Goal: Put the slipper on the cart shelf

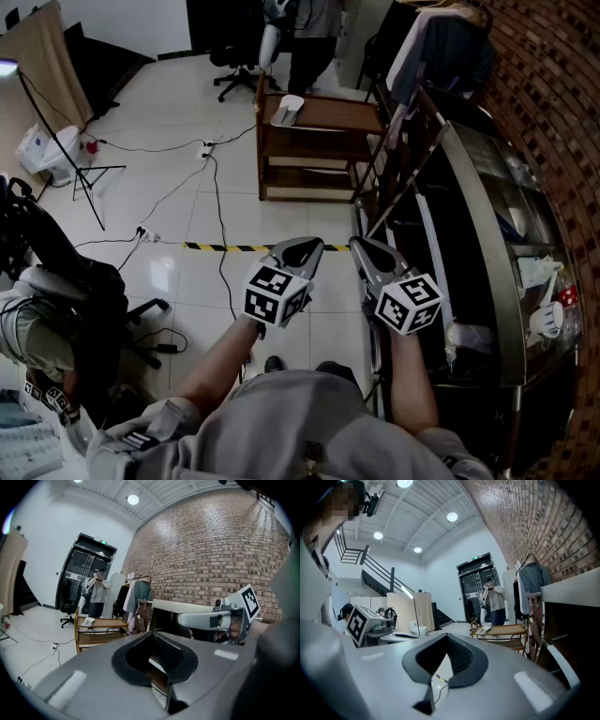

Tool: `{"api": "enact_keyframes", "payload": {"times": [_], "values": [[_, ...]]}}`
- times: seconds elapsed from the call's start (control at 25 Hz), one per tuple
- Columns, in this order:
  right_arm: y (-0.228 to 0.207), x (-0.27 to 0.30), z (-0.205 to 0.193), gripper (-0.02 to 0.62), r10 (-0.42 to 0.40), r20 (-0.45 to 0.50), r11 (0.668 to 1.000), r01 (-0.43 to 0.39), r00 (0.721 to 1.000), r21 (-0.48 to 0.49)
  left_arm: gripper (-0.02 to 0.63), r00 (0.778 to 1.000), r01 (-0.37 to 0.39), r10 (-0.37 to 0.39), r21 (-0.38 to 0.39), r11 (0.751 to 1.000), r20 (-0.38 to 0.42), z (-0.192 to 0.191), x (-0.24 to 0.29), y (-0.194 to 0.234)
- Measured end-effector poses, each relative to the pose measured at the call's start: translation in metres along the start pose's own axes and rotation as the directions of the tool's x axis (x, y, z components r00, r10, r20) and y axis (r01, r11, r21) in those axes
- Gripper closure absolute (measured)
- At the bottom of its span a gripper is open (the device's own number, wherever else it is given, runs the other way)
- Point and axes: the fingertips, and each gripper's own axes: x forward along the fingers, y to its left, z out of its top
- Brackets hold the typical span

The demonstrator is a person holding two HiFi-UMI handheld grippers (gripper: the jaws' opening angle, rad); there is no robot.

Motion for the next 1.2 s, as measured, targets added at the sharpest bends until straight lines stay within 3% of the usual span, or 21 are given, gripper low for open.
{"api": "enact_keyframes", "payload": {"times": [0.48,1.2], "values": [[-0.007,0.085,0.005,0.595,0.032,-0.018,0.999,-0.032,0.999,0.005,0.598,0.998,-0.060,0.060,-0.032,0.998,-0.010,0.006,0.006,0.092],[-0.137,0.251,0.073,0.595,0.190,0.036,0.982,-0.190,0.981,-0.022,0.598,0.974,-0.227,0.228,-0.023,0.974,0.011,0.081,0.143,0.230]]}}
